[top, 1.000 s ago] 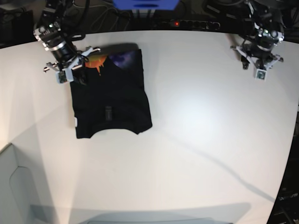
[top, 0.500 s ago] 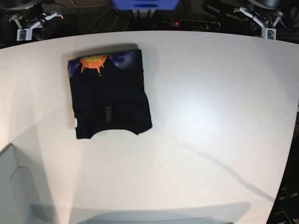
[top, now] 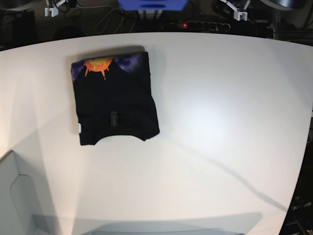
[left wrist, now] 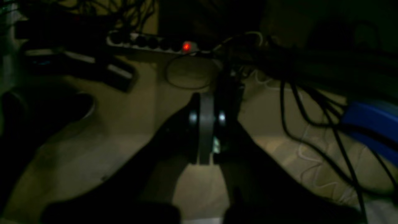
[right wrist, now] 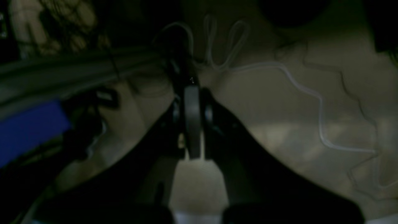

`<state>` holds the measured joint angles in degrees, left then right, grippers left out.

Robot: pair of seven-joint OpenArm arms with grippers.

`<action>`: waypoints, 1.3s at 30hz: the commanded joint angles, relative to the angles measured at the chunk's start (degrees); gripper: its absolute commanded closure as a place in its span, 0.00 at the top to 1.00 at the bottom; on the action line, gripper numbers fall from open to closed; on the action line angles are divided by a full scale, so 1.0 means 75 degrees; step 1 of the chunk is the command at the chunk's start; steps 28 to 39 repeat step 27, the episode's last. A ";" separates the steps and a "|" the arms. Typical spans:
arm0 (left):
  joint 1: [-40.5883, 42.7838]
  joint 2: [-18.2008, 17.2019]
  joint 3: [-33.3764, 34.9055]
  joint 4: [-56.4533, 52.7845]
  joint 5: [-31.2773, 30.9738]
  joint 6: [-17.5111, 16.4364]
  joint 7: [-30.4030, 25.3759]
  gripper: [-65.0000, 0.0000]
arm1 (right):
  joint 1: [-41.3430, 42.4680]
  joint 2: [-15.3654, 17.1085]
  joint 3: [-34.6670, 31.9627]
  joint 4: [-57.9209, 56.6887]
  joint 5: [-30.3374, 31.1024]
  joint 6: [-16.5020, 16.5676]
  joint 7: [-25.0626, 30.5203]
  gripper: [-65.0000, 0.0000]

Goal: Fold the T-shirt properly

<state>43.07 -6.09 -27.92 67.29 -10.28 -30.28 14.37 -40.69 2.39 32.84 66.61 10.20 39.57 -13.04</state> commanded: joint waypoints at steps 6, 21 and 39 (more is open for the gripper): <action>-0.1423 -0.0589 0.1197 -0.3726 0.0170 0.0961 -0.1852 0.00 | 0.0801 0.0015 -0.0927 -0.2944 -0.1647 -0.0687 0.2987 0.00; -0.3662 -0.0378 0.2451 -0.6961 0.0228 0.2356 -0.3329 0.00 | 0.2465 -0.0102 -0.3072 -0.6050 -0.3299 -0.5013 0.5073 0.00; -0.3967 -0.0343 0.2451 -0.6950 0.0228 0.2403 -0.2520 0.00 | 0.2957 -0.0161 -0.4349 -0.6976 -0.3288 -0.7052 0.4428 0.00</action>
